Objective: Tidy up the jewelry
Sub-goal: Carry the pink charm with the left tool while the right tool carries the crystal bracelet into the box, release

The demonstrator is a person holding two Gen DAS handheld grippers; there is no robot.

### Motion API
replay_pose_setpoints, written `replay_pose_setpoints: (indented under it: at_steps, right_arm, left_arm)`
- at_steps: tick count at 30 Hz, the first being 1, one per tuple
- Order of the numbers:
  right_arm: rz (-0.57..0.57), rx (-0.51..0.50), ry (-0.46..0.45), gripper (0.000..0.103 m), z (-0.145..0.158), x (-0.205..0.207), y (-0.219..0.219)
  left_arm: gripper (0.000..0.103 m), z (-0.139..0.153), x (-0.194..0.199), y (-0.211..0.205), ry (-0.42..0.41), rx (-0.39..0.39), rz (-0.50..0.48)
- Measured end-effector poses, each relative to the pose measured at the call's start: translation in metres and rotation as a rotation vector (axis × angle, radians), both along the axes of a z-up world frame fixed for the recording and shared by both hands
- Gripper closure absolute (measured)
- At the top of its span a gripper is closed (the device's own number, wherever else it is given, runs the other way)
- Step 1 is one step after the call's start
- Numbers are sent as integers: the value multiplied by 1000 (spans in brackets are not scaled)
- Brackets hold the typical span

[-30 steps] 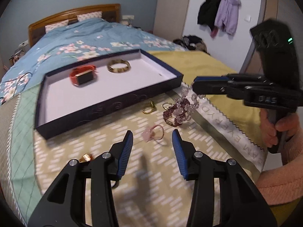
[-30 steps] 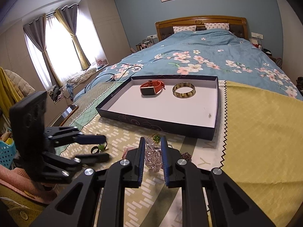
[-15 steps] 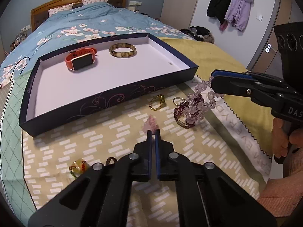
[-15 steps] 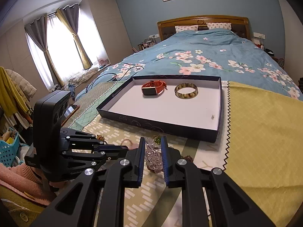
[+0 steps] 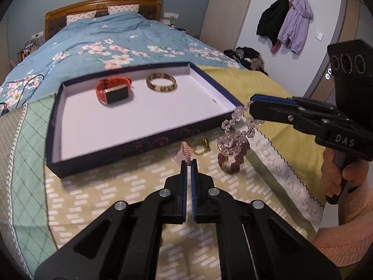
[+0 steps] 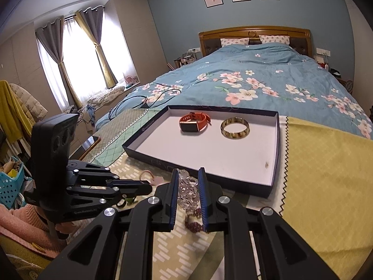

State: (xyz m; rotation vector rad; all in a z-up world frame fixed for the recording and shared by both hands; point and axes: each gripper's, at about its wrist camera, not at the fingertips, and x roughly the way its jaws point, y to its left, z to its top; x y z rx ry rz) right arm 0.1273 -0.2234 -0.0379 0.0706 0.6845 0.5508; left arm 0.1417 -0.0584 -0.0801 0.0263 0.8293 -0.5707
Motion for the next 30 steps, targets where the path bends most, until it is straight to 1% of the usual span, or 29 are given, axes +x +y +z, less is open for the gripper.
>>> replay_pose_setpoints:
  at_steps: [5, 9, 13, 21, 30]
  right_arm:
    - [-6, 6, -23, 88, 9, 10, 0]
    - [-15, 12, -39, 88, 17, 23, 0]
    - [-28, 9, -46, 88, 20, 40, 2]
    - [-57, 12, -25, 88, 15, 74, 9]
    - [-78, 27, 17, 88, 3, 105, 19]
  left_arm:
    - [100, 18, 6, 11, -35, -14, 20]
    - [100, 28, 17, 17, -56, 3, 39]
    - [100, 32, 28, 21, -59, 20, 51]
    - [100, 26, 57, 19, -45, 67, 61]
    - [100, 13, 89, 21, -15, 91, 75]
